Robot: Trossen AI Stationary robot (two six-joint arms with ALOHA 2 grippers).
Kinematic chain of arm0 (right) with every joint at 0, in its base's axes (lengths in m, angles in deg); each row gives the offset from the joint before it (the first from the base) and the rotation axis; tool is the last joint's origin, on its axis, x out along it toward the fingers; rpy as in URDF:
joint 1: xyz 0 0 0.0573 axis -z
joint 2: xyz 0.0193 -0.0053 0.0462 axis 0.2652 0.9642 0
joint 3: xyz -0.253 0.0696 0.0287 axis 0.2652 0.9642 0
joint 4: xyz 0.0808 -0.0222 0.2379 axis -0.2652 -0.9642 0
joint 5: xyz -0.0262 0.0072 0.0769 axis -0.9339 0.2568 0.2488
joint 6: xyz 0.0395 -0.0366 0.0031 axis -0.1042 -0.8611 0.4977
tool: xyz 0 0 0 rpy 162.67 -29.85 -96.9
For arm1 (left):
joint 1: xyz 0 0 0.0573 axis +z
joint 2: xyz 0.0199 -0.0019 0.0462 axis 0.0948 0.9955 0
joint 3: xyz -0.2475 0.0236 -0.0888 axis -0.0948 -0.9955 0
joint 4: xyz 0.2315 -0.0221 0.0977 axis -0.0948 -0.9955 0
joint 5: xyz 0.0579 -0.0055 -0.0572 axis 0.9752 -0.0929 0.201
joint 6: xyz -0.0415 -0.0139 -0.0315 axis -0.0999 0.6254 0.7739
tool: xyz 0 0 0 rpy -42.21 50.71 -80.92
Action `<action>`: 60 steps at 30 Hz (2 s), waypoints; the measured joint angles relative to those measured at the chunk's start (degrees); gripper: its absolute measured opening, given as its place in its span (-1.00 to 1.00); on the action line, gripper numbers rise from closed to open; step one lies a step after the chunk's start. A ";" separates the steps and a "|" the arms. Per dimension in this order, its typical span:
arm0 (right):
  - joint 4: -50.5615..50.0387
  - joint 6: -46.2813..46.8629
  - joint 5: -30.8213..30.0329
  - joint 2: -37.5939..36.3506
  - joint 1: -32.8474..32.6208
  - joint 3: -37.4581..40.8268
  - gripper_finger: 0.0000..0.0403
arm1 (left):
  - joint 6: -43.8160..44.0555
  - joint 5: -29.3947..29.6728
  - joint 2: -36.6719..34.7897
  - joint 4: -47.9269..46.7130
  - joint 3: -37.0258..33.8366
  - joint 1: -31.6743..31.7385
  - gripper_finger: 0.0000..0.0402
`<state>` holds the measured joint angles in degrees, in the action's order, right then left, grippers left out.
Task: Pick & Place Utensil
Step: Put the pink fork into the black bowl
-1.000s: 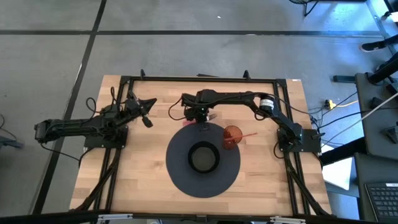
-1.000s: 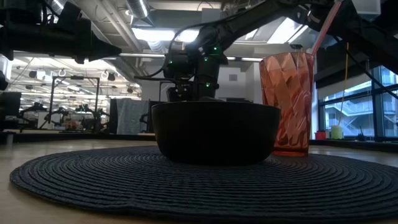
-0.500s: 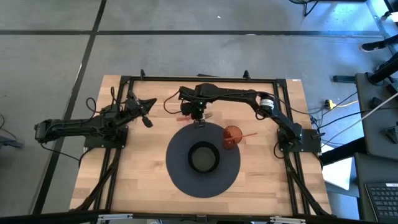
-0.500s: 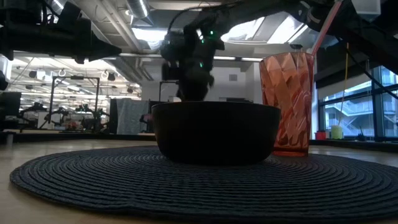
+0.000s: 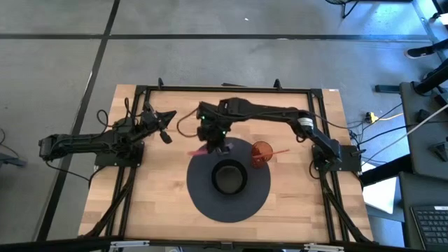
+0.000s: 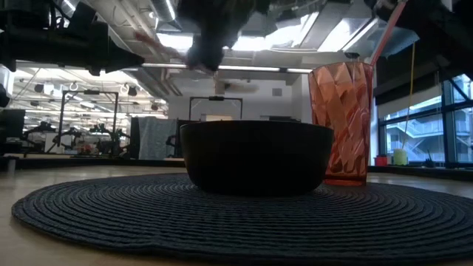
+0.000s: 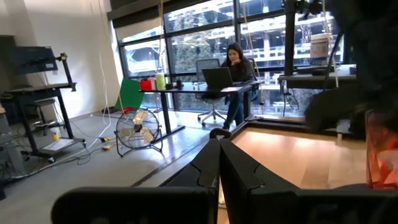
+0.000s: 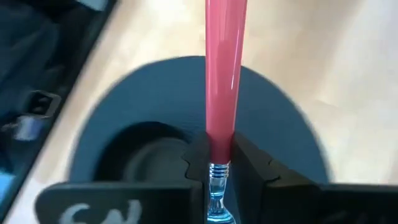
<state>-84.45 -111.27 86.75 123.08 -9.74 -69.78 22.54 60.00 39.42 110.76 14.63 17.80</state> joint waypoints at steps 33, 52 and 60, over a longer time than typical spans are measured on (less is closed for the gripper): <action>22.70 9.33 -6.40 -5.73 -12.62 21.84 -0.78 | 0.21 -1.90 0.01 -0.42 0.00 0.00 -0.99; 50.88 20.96 -20.67 -20.15 -12.49 54.07 -0.78 | 1.73 -1.93 0.01 -0.39 0.00 0.00 -0.97; 51.63 23.23 -24.05 -20.26 -13.13 57.68 -0.78 | 1.72 -1.93 -0.01 -0.37 0.00 0.00 -0.99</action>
<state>-32.82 -88.04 62.70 102.82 -22.87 -12.10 24.25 58.06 39.41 110.39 14.63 17.80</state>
